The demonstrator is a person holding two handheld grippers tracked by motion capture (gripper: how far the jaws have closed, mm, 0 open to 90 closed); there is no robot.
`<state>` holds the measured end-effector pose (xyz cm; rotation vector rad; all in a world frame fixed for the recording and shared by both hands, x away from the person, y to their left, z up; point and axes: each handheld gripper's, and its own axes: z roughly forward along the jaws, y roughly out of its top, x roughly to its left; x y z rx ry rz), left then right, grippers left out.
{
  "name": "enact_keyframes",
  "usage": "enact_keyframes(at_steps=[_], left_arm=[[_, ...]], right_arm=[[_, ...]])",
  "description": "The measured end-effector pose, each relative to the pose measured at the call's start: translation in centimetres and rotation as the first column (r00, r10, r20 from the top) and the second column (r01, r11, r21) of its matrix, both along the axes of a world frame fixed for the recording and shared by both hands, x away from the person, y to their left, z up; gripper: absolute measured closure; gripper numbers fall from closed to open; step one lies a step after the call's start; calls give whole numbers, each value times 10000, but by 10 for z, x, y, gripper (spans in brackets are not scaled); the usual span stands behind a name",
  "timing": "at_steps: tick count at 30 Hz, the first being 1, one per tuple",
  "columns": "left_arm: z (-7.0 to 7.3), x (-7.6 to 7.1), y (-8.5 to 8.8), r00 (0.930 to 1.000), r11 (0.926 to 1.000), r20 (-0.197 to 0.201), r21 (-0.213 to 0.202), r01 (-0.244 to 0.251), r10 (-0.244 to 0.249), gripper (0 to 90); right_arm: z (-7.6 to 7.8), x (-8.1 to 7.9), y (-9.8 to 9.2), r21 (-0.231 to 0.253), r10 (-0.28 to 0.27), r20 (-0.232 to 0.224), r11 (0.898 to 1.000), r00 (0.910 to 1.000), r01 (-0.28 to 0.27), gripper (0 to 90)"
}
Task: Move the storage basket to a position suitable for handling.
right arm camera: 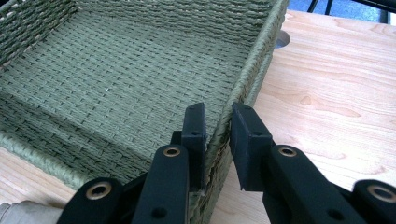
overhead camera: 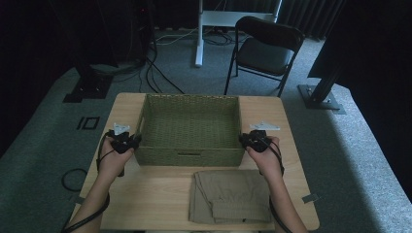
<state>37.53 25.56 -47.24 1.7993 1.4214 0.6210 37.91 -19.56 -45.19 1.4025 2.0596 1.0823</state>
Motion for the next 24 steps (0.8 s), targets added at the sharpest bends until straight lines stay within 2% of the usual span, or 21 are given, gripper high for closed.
enact_keyframes(at_steps=[1,2,3,4,5,7,8,9,11,13,15,16,17,21,22,23,24], left_arm=[[2,1,2,9999,9995,-85,-302,67,-70,764],[4,2,5,10000,9971,-37,-758,69,-72,720],[7,4,7,9998,9924,203,-1231,28,-3,645],[10,7,8,9994,9897,332,-1423,153,-107,579],[14,10,8,9987,9886,374,-1452,400,-349,547],[17,18,8,9965,9884,604,-1367,660,-581,403],[18,23,8,9959,9863,486,-1424,829,-767,393],[19,27,8,9960,9855,444,-1477,832,-774,362],[19,35,7,9969,9892,451,-1286,698,-644,293],[17,43,4,9984,9948,417,-928,426,-388,282],[13,48,4,9935,9935,547,-495,1023,-995,268],[11,51,3,9934,9935,458,-391,1069,-1050,233],[8,54,2,9944,9936,290,-456,1031,-1019,223],[0,60,1,9971,9950,175,-651,751,-742,227],[-1,60,1,9980,9953,159,-745,614,-604,298],[-2,61,2,9990,9951,58,-874,456,-452,411],[-3,61,3,9998,9946,13,-1013,215,-215,420]], right_arm=[[1,0,0,36,31,103,10000,9999,-31,724],[3,-1,0,363,64,211,9993,9998,-72,680],[6,0,0,597,32,315,9982,9995,-51,638],[9,1,1,530,-22,505,9986,9987,-5,620],[12,3,2,377,-84,700,9993,9975,57,611],[17,11,3,453,-384,870,9984,9955,346,549],[19,15,5,551,-519,934,9974,9943,469,529],[21,19,6,649,-659,980,9961,9930,597,517],[22,28,10,624,-901,988,9945,9910,842,515],[19,37,12,523,-1155,936,9924,9889,1110,507],[13,46,14,490,-1330,729,9903,9884,1297,496],[10,50,15,433,-1399,646,9896,9881,1373,487],[5,53,16,358,-1467,590,9888,9874,1448,467],[-12,61,18,52,-1651,314,9863,9858,1650,458],[-15,61,19,60,-1671,249,9859,9856,1670,462],[-18,60,20,65,-1660,125,9861,9861,1659,473],[-20,60,21,-8,-1637,-32,9865,9865,1637,490]])
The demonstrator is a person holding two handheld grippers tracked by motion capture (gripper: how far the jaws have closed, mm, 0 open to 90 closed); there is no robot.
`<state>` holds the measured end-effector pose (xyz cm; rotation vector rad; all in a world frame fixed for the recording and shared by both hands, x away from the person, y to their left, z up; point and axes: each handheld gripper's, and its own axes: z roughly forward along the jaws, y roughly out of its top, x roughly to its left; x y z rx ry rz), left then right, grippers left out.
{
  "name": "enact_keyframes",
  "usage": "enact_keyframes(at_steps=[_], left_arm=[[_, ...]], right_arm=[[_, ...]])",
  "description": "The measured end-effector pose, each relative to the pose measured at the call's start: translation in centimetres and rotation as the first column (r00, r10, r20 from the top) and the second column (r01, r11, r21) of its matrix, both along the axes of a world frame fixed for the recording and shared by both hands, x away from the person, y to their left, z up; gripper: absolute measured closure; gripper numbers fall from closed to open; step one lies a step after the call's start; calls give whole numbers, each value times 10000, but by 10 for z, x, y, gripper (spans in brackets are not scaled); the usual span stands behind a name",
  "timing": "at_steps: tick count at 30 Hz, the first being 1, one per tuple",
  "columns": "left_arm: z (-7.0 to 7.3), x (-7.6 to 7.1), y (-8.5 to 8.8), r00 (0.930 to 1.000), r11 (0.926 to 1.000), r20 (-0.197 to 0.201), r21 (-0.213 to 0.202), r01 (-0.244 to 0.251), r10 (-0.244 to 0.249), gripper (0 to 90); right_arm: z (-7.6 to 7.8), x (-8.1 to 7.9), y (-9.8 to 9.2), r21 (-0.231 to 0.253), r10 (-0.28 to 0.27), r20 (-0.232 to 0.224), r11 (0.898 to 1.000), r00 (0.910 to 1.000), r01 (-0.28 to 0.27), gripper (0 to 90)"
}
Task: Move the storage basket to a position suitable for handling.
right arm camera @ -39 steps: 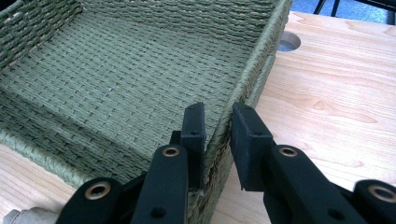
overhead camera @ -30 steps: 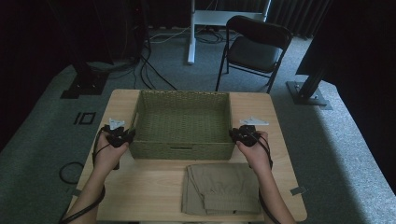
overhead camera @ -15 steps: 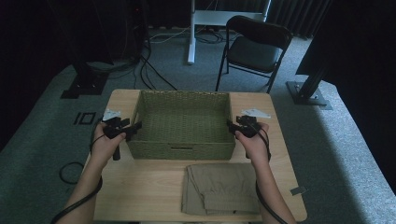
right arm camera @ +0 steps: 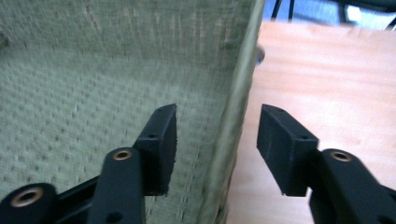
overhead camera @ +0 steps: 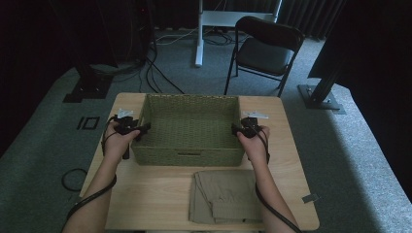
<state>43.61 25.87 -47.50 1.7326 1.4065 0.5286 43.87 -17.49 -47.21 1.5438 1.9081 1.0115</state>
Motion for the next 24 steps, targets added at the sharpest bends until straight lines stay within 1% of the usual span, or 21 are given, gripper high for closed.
enact_keyframes(at_steps=[1,2,3,5,6,7,8,10,12,14,18,22,24], left_arm=[[0,-1,2,9998,9999,-144,79,-100,102,463],[-1,-1,2,9996,9998,-247,-140,-151,147,523],[-2,-1,2,9994,9998,-328,-95,-149,146,526],[-3,-1,-1,9989,9998,-464,176,-106,114,586],[-4,-1,-3,9984,9995,-554,308,-71,88,625],[-5,-2,-4,9984,9993,-554,372,-100,121,705],[-6,-3,-6,9989,9984,-419,542,-179,202,720],[-7,-4,-8,9976,9963,-289,605,-603,622,784],[-8,-4,-9,9970,9947,-191,721,-733,749,805],[-8,-4,-10,9965,9939,-192,764,-799,816,812],[-8,-5,-13,9958,9893,-63,1145,-903,916,817],[-9,-5,-17,9958,9888,-17,1189,-905,913,817],[-9,-5,-20,9955,9890,-1,1142,-937,943,818]], right_arm=[[-2,0,1,-106,16,-170,9999,9999,-18,498],[-4,-1,2,-83,1,-272,10000,9996,-3,513],[-6,-1,3,-103,-44,-431,9999,9991,39,536],[-10,0,3,-8,-270,-904,9996,9955,270,575],[-12,0,3,-68,-378,-994,9993,9943,373,602],[-14,0,4,-242,-443,-987,9988,9941,421,636],[-15,0,4,-117,-453,-991,9989,9940,444,666],[-16,-1,7,-401,-696,-787,9970,9945,667,722],[-15,-2,10,-858,-811,-607,9934,9949,758,759],[-15,-2,12,-1094,-796,-597,9913,9950,727,766],[-14,-2,12,-1245,-675,-611,9904,9959,595,767],[-14,-2,9,-1259,-669,-562,9903,9962,594,769],[-14,-1,6,-1276,-687,-563,9899,9961,610,770]])
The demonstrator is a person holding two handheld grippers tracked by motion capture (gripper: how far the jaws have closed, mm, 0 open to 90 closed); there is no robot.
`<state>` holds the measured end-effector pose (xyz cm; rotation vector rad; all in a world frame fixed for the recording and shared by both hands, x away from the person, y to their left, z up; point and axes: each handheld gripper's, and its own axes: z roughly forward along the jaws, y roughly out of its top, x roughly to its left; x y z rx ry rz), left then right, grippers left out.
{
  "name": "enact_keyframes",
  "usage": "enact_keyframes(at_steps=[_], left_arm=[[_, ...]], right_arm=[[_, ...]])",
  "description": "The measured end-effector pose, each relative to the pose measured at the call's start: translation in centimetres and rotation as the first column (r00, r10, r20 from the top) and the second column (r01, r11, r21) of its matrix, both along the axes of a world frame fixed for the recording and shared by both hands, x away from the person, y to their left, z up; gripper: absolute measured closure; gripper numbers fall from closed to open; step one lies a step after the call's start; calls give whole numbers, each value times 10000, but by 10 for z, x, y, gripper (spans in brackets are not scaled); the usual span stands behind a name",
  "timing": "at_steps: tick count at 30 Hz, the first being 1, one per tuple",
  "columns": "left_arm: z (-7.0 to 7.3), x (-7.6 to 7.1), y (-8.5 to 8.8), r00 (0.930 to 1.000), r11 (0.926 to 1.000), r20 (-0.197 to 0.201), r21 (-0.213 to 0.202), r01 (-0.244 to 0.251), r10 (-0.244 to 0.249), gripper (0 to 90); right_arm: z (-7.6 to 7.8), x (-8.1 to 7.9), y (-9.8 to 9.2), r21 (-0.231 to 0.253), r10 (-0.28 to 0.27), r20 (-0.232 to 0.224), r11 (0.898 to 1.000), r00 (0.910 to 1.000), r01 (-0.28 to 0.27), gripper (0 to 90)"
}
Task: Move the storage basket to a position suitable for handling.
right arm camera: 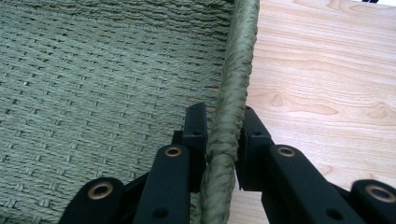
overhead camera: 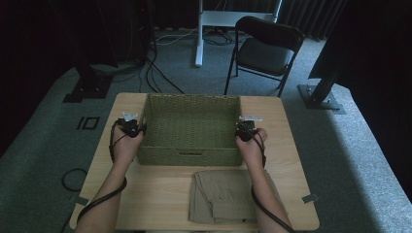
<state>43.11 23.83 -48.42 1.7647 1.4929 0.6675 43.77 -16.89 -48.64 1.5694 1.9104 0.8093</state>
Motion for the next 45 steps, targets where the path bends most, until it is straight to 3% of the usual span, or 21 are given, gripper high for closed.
enact_keyframes(at_steps=[8,18,33,45], left_arm=[[0,2,-17,10000,10000,-44,-92,14,-15,819],[0,8,-50,9997,9994,-73,-260,220,-222,817],[2,11,-95,9991,9993,-251,-96,351,-353,816],[2,15,-119,9987,9990,-242,-108,436,-439,816]], right_arm=[[0,1,-16,65,-80,-75,9999,9999,81,770],[2,4,-51,203,-308,-281,9993,9991,314,772],[3,5,-96,338,-514,-407,9980,9978,528,772],[3,6,-122,398,-578,-422,9974,9974,595,771]])
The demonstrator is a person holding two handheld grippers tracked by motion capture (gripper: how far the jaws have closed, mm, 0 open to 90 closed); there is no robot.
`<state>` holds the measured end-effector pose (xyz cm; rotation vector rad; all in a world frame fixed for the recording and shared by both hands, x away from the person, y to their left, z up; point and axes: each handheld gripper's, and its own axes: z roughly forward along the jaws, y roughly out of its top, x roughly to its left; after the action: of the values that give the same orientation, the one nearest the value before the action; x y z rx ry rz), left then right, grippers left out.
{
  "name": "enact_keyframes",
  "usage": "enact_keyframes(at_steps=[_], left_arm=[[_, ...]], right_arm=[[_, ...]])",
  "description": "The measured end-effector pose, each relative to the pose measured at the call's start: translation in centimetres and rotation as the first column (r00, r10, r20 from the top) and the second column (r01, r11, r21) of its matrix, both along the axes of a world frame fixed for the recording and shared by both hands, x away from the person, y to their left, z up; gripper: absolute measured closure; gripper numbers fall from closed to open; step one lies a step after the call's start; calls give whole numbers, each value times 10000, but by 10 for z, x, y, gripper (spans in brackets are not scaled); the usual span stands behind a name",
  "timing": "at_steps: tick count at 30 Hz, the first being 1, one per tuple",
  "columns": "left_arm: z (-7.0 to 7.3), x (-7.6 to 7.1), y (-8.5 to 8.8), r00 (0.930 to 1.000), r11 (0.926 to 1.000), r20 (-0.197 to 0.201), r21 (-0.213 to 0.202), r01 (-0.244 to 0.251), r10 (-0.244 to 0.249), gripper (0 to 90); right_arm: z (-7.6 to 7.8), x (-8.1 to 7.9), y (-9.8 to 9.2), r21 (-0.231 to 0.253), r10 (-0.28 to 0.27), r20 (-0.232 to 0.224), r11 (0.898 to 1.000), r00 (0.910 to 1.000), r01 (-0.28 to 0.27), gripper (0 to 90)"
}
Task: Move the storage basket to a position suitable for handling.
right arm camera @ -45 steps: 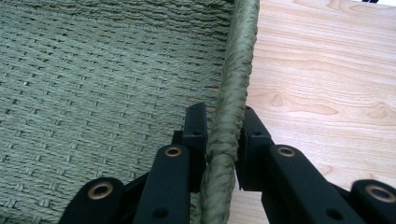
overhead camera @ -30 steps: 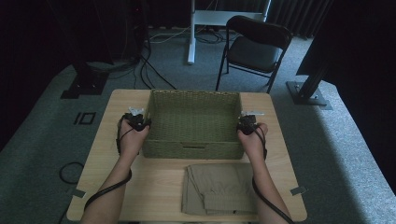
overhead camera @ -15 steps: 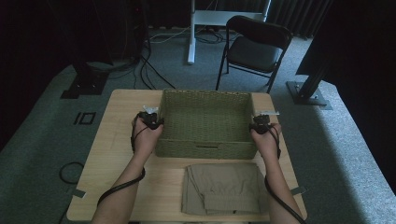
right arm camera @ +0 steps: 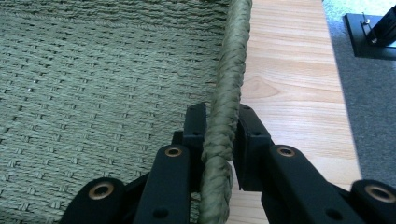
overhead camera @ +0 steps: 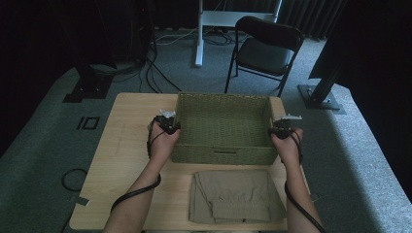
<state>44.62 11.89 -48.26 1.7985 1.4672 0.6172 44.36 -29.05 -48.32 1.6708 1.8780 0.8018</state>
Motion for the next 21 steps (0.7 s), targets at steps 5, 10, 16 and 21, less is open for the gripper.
enact_keyframes(at_steps=[5,10,16,21], left_arm=[[0,1,-10,10000,10000,6,-6,74,-74,815],[0,2,-21,9997,9997,22,-2,230,-230,811],[0,3,-33,9996,9996,11,1,275,-275,810],[-1,3,-39,9993,9993,18,-45,366,-366,805]], right_arm=[[0,-1,-11,18,-71,-10,10000,10000,72,771],[0,-2,-22,59,-128,-16,9999,9999,128,768],[0,-4,-34,99,-212,-41,9997,9998,213,767],[0,-5,-42,234,-285,-70,9993,9996,287,764]])
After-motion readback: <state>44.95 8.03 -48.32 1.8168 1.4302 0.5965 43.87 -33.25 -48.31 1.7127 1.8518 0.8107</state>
